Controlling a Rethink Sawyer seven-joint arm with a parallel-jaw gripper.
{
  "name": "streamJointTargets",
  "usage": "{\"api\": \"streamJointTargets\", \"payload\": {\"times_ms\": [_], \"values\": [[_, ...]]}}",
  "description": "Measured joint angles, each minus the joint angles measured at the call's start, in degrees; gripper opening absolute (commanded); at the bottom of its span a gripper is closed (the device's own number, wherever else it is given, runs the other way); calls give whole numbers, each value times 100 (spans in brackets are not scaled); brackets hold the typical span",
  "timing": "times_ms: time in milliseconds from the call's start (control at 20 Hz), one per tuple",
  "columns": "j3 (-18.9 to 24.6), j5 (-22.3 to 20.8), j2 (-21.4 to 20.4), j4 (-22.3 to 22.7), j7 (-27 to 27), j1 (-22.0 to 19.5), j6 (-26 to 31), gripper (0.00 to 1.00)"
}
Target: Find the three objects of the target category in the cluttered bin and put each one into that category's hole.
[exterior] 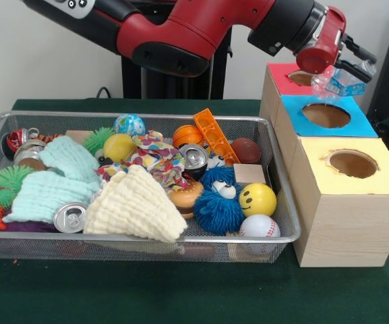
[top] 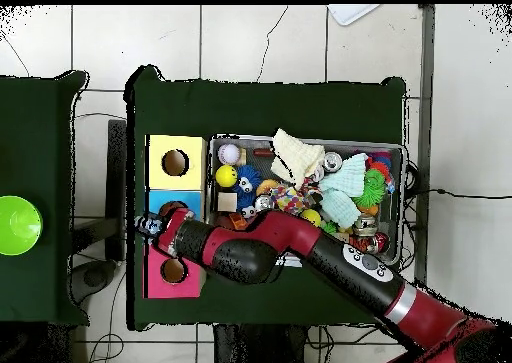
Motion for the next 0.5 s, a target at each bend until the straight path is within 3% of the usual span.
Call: {"api": "streamJointTargets", "payload": {"times_ms": [500], "values": [[129, -6, 5, 9, 0, -160, 0, 0]]}}
